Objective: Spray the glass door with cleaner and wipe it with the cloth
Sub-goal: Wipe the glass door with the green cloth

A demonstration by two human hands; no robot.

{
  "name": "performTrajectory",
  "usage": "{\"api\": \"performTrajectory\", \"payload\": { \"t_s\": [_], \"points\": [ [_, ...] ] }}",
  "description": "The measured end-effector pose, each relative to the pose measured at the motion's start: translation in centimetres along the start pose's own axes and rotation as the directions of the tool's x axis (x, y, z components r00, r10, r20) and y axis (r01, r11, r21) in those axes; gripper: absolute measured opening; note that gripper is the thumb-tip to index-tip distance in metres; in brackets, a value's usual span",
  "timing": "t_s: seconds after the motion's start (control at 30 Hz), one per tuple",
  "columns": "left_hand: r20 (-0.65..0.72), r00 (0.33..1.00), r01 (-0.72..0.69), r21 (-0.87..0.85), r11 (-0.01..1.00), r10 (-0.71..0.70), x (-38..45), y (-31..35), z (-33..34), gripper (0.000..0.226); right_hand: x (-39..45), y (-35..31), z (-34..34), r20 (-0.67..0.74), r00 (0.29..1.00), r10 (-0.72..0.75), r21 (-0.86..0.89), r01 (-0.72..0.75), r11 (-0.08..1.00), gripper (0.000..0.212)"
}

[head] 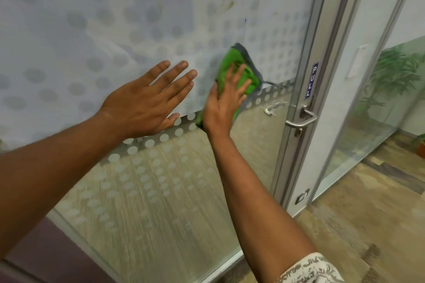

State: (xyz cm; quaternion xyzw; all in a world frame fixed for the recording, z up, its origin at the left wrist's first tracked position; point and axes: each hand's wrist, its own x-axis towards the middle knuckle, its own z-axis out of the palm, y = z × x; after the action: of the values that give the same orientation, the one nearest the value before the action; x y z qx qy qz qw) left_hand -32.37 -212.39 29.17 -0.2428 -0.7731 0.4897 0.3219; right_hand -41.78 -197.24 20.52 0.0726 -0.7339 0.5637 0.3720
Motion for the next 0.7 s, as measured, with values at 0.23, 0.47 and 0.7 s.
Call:
{"api": "performTrajectory", "payload": {
  "t_s": [0.23,0.47,0.7],
  "points": [
    [-0.027,1.0,0.008,-0.02,1.0,-0.009,0.0,0.1,0.0,0.078,-7.0,3.3,0.8,0.098,0.981,-0.164,-0.021,0.167,0.986,0.07],
    [-0.008,1.0,0.008,0.002,1.0,-0.008,-0.1,0.1,0.0,0.08,1.2,2.9,-1.8,-0.023,0.979,0.203,0.039,-0.202,0.979,0.059],
    [-0.053,0.998,0.016,-0.021,1.0,-0.017,0.0,0.0,0.4,0.078,2.1,-2.3,-1.4,0.077,0.979,-0.187,-0.045,0.191,0.981,0.064]
  ]
}}
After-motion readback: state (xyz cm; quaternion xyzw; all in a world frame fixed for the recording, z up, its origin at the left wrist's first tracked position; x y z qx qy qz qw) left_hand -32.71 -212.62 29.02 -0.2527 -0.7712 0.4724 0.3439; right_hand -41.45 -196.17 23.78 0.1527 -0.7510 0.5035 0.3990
